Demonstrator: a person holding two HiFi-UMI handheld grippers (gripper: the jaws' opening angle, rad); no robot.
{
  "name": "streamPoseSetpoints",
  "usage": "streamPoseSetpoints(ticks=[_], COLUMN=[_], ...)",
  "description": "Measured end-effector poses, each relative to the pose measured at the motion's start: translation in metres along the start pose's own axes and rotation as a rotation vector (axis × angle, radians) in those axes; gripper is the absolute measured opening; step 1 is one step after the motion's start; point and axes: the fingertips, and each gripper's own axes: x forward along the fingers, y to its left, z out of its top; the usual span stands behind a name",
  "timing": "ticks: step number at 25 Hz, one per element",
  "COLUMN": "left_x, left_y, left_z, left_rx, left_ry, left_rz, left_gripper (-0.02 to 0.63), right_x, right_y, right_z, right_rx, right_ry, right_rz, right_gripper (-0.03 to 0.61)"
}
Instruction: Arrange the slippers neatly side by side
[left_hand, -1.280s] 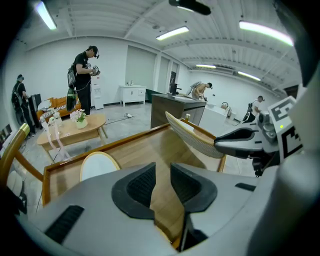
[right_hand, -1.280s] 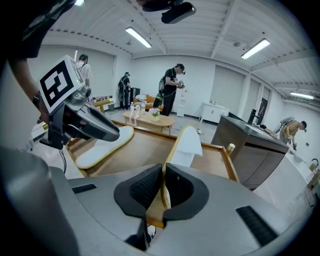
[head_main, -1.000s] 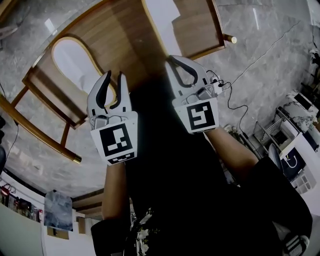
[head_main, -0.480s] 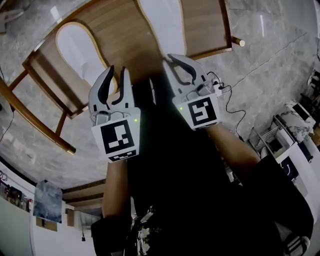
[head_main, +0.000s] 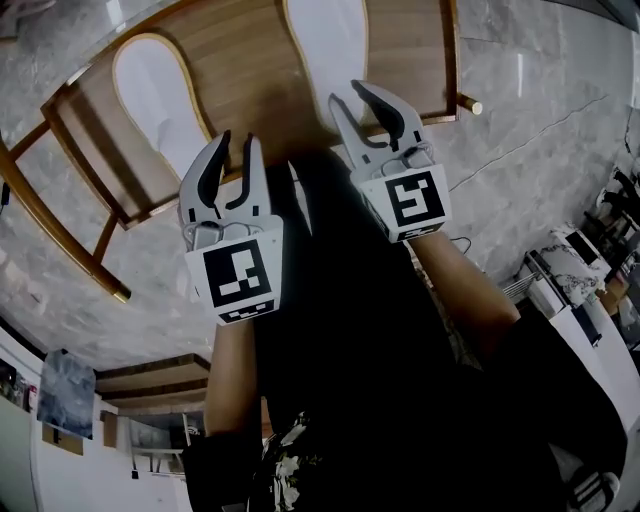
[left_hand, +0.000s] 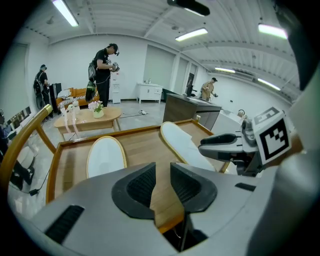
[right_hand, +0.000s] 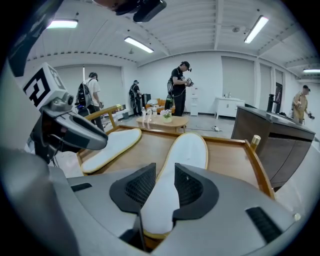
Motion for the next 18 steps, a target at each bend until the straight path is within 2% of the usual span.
streamPoseSetpoints(ticks=[7,10,13,18], left_x=[0.005,0.006,0.007,0.008], left_y=[-0.012,-0.011,-0.006,-0.005], left_z=[0.001,0.002,0.002,0.008], left_rx=[-0.048,-0.043,-0.045,-0.057], left_ry=[0.009,0.015,0.02,0.018], left_rz=[0.02,0.042,0.063,0.102], left_gripper=[0.086,0.078,0.073,0.045], right_x=[0.023,0.033,0.039,0.046], right_y=[-0.028,-0.036,-0.045,-0.048], right_z=[0.015,0.013,0.013,0.013], right_rx=[0.015,0.021,0.069,0.078], right_ry=[-0.006,0.0,-0.007,-0.001], right_rz=[0.005,-0.005,-0.018,0.006], right_gripper=[0.114,0.114,0.114,0.1])
